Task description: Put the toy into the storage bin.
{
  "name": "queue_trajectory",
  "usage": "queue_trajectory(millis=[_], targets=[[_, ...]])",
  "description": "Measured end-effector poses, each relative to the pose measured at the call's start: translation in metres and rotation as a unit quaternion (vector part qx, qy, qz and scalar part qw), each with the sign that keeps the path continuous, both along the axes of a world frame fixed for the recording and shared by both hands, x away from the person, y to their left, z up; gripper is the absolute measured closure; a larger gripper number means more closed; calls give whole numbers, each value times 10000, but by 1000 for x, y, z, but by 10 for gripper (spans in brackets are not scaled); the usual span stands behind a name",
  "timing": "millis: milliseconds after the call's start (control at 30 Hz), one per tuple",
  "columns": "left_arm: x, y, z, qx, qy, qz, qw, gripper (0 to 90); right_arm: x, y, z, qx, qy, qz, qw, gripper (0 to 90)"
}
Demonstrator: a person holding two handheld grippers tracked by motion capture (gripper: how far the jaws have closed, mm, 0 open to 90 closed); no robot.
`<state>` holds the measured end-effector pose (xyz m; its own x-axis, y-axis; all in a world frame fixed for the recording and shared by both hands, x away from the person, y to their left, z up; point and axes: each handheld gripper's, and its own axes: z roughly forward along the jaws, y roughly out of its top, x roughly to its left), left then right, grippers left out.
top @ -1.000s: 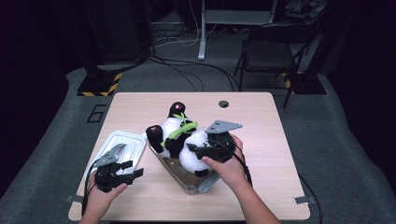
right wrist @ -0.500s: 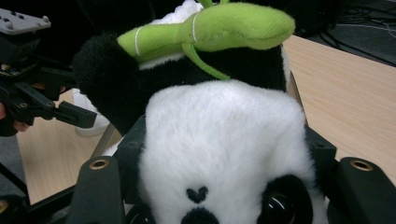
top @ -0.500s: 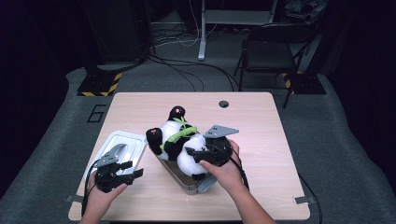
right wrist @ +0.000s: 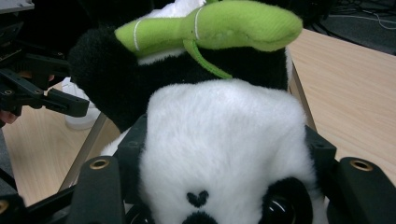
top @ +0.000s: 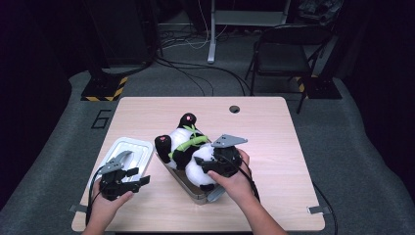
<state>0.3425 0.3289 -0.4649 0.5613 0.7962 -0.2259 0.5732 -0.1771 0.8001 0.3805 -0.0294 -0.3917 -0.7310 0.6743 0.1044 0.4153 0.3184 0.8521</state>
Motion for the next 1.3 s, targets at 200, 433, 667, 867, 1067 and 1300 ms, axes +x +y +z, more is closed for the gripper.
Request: queue_trajectory(millis=[200,433,667,867,1067,1300], targets=[[9,-1,15,-33,-161,-8,9999,340,-2,2,-5,-112,2,-32,9999,373],[25,-8,33,-104,-404,-19,9991,340,1,2,-20,-246,320,-11,9992,380],[39,-18,47,-248,-549,-36,9982,341,2,0,-20,-291,372,53,9989,383],[49,-27,52,-259,-571,-28,9980,342,0,-4,-19,-308,371,152,9987,384],[61,-35,45,-190,-409,4,9990,345,-3,-7,-17,-405,365,284,9981,383],[64,-46,36,-38,-260,-124,9996,355,-6,-12,-18,-516,372,284,9976,384]])
